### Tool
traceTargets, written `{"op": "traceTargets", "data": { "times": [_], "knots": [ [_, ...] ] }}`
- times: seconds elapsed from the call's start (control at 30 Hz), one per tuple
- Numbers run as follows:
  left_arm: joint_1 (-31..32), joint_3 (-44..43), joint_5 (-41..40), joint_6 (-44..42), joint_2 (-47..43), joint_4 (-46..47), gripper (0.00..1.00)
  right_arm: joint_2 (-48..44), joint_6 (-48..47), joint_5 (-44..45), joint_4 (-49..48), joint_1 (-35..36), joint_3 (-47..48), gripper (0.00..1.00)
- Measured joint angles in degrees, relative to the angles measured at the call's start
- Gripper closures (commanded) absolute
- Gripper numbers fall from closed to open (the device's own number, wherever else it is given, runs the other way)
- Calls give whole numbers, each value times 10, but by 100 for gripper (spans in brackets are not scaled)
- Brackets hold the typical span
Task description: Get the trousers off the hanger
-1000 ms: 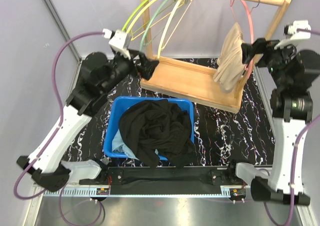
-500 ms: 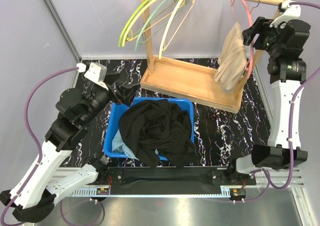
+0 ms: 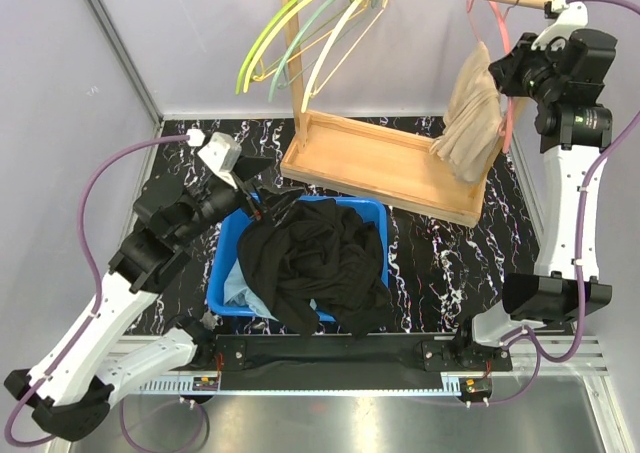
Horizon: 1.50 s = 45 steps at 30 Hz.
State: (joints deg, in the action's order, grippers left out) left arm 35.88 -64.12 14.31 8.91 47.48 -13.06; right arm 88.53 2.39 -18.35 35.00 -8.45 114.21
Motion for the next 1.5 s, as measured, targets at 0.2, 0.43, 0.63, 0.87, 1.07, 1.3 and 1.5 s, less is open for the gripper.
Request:
{"op": "traceTargets", "data": {
  "times": [0.2,0.43,0.63,0.87,1.07,1.3,1.5],
  "knots": [
    [28,-25,27,-26,58,18,1,0,20,-34,17,-1,34,100],
    [85,-66,21,-78,140,55,1,-4,61,-69,-2,-2,51,100],
    [139,-108,-2,-133,221,95,1,-32,83,-99,-24,-4,9,100],
    [189,-162,-39,-186,326,153,1,-103,93,-127,-33,-4,-62,100],
    [212,-205,-58,-216,424,203,1,-153,103,-146,-52,-4,-114,100],
    [236,-252,-67,-241,516,232,1,-231,114,-184,-75,-4,-195,100],
    [240,-259,-99,-247,542,255,1,-305,115,-209,-85,-4,-254,100]
  ]
}}
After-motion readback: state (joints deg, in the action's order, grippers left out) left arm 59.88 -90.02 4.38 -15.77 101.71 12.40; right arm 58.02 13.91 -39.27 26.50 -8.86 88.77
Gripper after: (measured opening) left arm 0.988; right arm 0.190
